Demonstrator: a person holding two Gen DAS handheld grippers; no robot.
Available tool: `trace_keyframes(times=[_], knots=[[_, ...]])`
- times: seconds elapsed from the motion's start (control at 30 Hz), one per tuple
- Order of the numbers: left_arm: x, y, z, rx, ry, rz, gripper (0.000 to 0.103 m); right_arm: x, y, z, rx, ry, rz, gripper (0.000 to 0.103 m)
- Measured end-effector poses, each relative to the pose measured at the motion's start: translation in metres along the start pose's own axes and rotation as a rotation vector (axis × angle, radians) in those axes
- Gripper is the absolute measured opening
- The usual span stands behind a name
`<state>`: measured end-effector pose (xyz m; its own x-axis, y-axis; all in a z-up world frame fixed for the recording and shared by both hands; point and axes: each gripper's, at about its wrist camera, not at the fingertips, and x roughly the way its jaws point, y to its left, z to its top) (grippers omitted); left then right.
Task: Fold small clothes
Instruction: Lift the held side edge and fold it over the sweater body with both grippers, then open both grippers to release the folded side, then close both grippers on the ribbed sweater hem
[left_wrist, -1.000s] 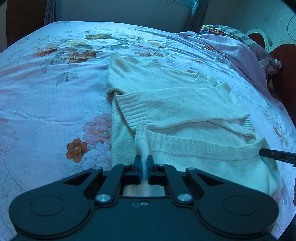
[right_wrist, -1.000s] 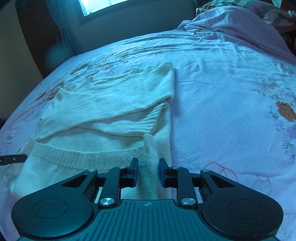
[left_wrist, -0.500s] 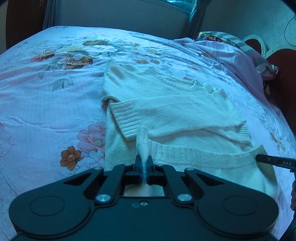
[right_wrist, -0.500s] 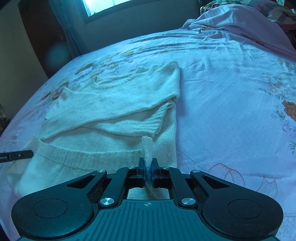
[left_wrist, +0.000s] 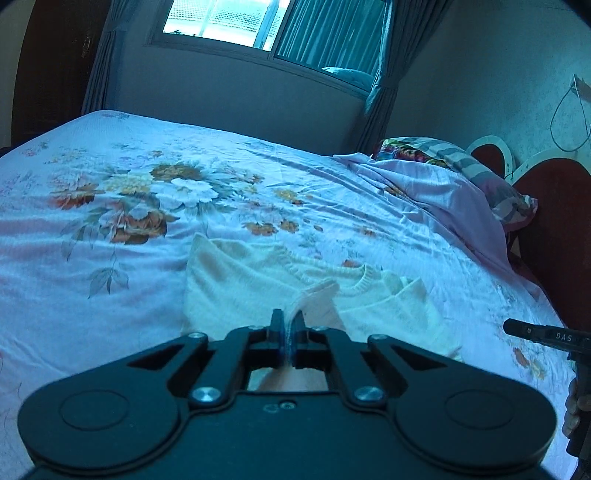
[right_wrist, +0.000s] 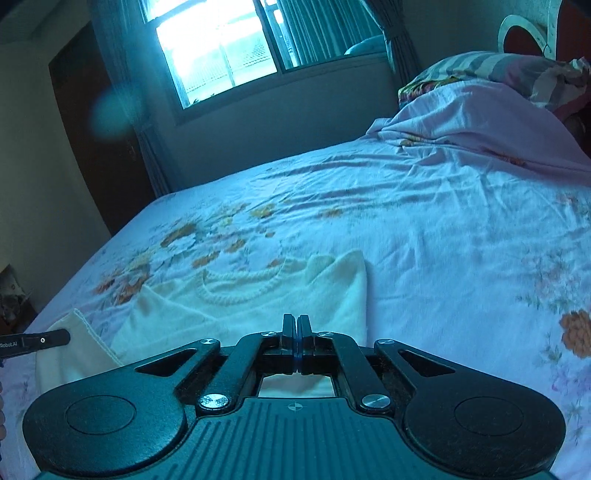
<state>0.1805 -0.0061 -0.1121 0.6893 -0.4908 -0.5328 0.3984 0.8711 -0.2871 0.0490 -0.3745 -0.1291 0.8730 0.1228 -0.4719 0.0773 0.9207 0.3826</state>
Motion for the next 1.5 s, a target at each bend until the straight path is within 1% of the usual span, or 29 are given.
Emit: trace_keyframes(times=[0.03, 0.07, 0.1, 0.13, 0.17, 0.23, 0.3, 0.37, 0.47, 0.5, 0.53, 0.57, 0.6, 0.63, 0.7, 0.73, 0.8, 0.87, 0.97, 1.0, 1.03, 1.07, 1.1, 1.17, 1.23, 1.33, 1.4, 1.43, 1.5], knots=[[0.007, 0.0, 0.004, 0.005, 0.002, 0.004, 0.002, 0.011, -0.004, 0.008, -0.001, 0.029, 0.009, 0.0], [0.015, -0.001, 0.006, 0.019, 0.017, 0.01, 0.002, 0.025, -0.009, 0.014, 0.014, 0.119, 0.044, 0.0], [0.02, -0.001, 0.006, 0.025, 0.033, 0.014, 0.002, 0.033, -0.012, 0.014, 0.031, 0.169, 0.06, 0.0], [0.023, -0.001, 0.003, 0.032, 0.051, 0.011, 0.002, 0.036, -0.013, 0.011, 0.022, 0.193, 0.066, 0.0], [0.024, -0.001, -0.003, 0.048, 0.071, 0.012, 0.002, 0.036, -0.011, 0.004, -0.02, 0.211, 0.07, 0.0], [0.024, 0.002, -0.019, 0.071, 0.104, 0.026, 0.002, 0.035, -0.009, -0.015, -0.09, 0.236, 0.023, 0.0], [0.023, 0.012, -0.034, 0.048, 0.14, 0.036, 0.002, 0.034, -0.017, -0.035, -0.07, 0.278, 0.012, 0.001], [0.021, 0.022, -0.045, 0.026, 0.173, 0.05, 0.002, 0.028, -0.026, -0.05, -0.025, 0.285, 0.019, 0.001], [0.019, 0.03, -0.057, 0.025, 0.205, 0.068, 0.003, 0.019, -0.027, -0.062, -0.024, 0.301, 0.015, 0.005], [0.02, 0.031, -0.06, 0.028, 0.219, 0.071, 0.003, 0.018, -0.026, -0.064, -0.032, 0.302, 0.011, 0.012], [0.021, 0.032, -0.061, 0.026, 0.223, 0.075, 0.006, 0.016, -0.025, -0.066, -0.037, 0.3, 0.006, 0.024], [0.021, 0.032, -0.062, 0.023, 0.229, 0.074, 0.007, 0.015, -0.024, -0.066, -0.034, 0.295, 0.002, 0.031], [0.022, 0.032, -0.062, 0.02, 0.235, 0.073, 0.008, 0.013, -0.024, -0.066, -0.031, 0.279, 0.002, 0.04], [0.022, 0.031, -0.062, 0.021, 0.235, 0.076, 0.008, 0.01, -0.022, -0.064, -0.036, 0.255, 0.003, 0.04], [0.023, 0.03, -0.062, 0.024, 0.234, 0.075, 0.015, 0.011, -0.017, -0.061, -0.065, 0.235, -0.029, 0.04], [0.023, 0.029, -0.061, 0.021, 0.235, 0.068, 0.015, 0.013, -0.017, -0.06, -0.069, 0.234, -0.026, 0.04], [0.028, 0.028, -0.058, 0.025, 0.242, 0.058, 0.015, 0.021, -0.018, -0.06, -0.062, 0.27, -0.004, 0.04], [0.034, 0.028, -0.057, 0.027, 0.252, 0.058, 0.019, 0.031, -0.019, -0.065, -0.071, 0.3, -0.021, 0.04], [0.042, 0.027, -0.057, 0.028, 0.261, 0.06, 0.019, 0.034, -0.026, -0.067, -0.029, 0.303, -0.008, 0.04], [0.042, 0.026, -0.058, 0.03, 0.259, 0.065, 0.018, 0.033, -0.026, -0.067, -0.021, 0.306, 0.008, 0.038], [0.041, 0.025, -0.058, 0.033, 0.251, 0.074, 0.012, 0.031, -0.024, -0.068, -0.028, 0.309, 0.026, 0.021], [0.039, 0.024, -0.059, 0.036, 0.245, 0.08, 0.01, 0.028, -0.019, -0.069, -0.052, 0.316, 0.038, 0.015], [0.037, 0.023, -0.059, 0.043, 0.24, 0.087, 0.006, 0.027, -0.015, -0.07, -0.076, 0.318, 0.04, 0.011], [0.034, 0.021, -0.061, 0.053, 0.233, 0.093, 0.003, 0.029, -0.013, -0.075, -0.084, 0.337, 0.053, 0.011], [0.035, 0.018, -0.062, 0.06, 0.238, 0.1, 0.002, 0.035, -0.014, -0.077, -0.077, 0.345, 0.04, 0.012], [0.038, 0.012, -0.062, 0.082, 0.247, 0.112, 0.002, 0.042, -0.018, -0.076, -0.03, 0.343, 0.061, 0.012], [0.037, 0.011, -0.062, 0.086, 0.241, 0.115, 0.002, 0.042, -0.014, -0.076, -0.036, 0.34, 0.05, 0.011], [0.035, 0.01, -0.061, 0.089, 0.235, 0.116, 0.002, 0.038, -0.011, -0.075, -0.042, 0.331, 0.056, 0.005], [0.031, 0.007, -0.06, 0.096, 0.218, 0.112, 0.002, 0.031, -0.005, -0.075, -0.071, 0.312, 0.058, 0.005]])
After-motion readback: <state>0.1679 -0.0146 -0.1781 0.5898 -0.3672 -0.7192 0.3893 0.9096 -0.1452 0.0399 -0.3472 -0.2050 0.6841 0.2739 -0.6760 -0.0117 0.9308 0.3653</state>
